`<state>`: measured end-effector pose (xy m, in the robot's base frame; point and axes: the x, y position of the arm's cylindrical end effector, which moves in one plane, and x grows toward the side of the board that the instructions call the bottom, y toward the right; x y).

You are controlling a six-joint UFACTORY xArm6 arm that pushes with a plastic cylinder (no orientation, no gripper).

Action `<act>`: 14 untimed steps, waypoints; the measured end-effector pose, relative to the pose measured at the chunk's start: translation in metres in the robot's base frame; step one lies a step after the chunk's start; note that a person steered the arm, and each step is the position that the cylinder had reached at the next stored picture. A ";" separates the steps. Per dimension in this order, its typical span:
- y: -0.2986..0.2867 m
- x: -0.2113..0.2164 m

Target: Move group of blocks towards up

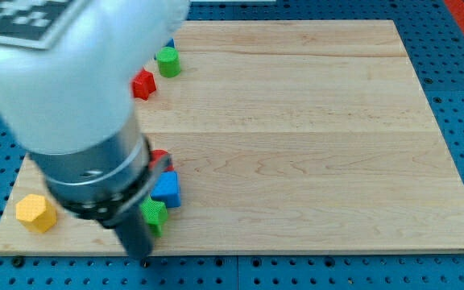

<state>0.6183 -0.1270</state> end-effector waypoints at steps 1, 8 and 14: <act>-0.056 0.000; 0.042 -0.013; 0.006 -0.051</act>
<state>0.5676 -0.1213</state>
